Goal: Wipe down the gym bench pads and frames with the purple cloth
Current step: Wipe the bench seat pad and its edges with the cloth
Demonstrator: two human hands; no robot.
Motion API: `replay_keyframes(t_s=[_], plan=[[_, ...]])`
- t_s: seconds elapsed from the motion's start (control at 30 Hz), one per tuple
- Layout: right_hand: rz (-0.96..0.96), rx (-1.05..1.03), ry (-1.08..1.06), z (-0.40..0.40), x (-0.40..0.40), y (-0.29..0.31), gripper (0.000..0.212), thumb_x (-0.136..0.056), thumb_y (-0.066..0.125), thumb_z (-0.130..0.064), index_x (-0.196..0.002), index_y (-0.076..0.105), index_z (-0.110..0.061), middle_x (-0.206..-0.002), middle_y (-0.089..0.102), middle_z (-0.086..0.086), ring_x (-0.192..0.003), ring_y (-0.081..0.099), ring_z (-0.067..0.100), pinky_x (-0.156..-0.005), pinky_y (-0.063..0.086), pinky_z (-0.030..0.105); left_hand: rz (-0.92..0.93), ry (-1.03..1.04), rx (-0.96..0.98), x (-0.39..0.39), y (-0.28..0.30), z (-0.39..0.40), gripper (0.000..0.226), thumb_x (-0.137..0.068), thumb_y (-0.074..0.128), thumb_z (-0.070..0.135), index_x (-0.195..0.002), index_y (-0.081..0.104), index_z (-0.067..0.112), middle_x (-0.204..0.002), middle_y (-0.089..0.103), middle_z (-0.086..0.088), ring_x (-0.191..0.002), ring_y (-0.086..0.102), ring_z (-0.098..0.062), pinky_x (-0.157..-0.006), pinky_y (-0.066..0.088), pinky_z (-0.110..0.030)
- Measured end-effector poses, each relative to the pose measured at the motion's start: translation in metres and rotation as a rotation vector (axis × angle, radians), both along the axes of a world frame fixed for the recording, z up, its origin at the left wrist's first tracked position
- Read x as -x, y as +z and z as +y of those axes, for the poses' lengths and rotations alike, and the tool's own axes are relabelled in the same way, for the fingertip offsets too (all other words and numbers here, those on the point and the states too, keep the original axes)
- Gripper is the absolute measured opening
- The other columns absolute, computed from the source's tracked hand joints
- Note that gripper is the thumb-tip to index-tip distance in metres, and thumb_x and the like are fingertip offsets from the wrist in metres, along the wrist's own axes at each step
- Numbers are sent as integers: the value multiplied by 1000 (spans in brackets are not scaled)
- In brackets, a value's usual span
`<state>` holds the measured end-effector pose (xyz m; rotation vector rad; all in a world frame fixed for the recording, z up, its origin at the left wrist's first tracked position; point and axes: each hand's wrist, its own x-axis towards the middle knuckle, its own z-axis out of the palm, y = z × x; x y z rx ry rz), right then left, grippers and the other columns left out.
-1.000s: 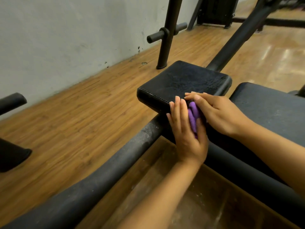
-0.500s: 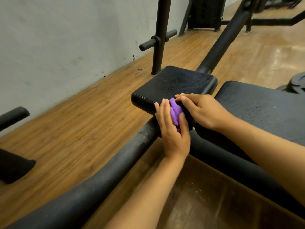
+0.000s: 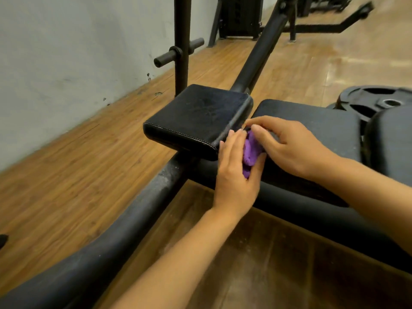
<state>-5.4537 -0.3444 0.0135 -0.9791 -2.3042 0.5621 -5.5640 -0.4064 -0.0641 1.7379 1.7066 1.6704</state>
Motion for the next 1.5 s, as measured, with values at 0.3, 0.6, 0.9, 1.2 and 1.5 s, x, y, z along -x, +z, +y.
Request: replay_keyframes(t_s=[0.3, 0.6, 0.9, 1.2, 1.5], plan=[[-234, -305, 114, -27, -15, -27, 57, -96, 40, -45, -147, 30, -23, -154, 24, -13, -139, 20, -3, -108, 12, 4, -12, -369, 300, 29, 6, -14, 102, -86, 59, 6, -150, -20, 17, -159, -21, 4, -142, -27, -3, -118, -5, -27], [-275, -502, 51, -22, 9, -41, 37, -86, 53, -18, -120, 60, -4, -124, 60, 10, -116, 57, 27, -111, 36, 39, 672, 15, 246, 93, -3, -9, 123, -69, 58, 75, -154, -4, 10, -162, -8, -3, -147, -17, -12, -118, -14, -29], [-524, -616, -52, -39, 46, -57, 55, -90, 43, -38, -123, 56, 4, -134, 49, 26, -126, 43, 44, -111, 31, 48, 641, 130, 157, 94, -25, 1, 100, -81, 44, 59, -151, 6, -1, -161, 4, -14, -149, -6, -25, -121, -2, -44], [-589, -813, -82, -45, 29, -67, 45, -96, 28, -9, -132, 47, 9, -134, 49, 29, -128, 41, 49, -109, 34, 53, 700, 35, 91, 117, -28, 1, 101, -83, 54, 61, -152, 8, 5, -161, 7, -9, -149, -5, -18, -121, -5, -34], [-587, -832, -276, -50, 6, -83, 48, -96, 37, -11, -137, 35, 13, -140, 39, 34, -129, 36, 54, -110, 29, 59, 539, 90, -27, 103, -36, 5, 58, -104, 30, 34, -150, 21, 0, -159, 19, -13, -149, 6, -24, -121, 0, -39]])
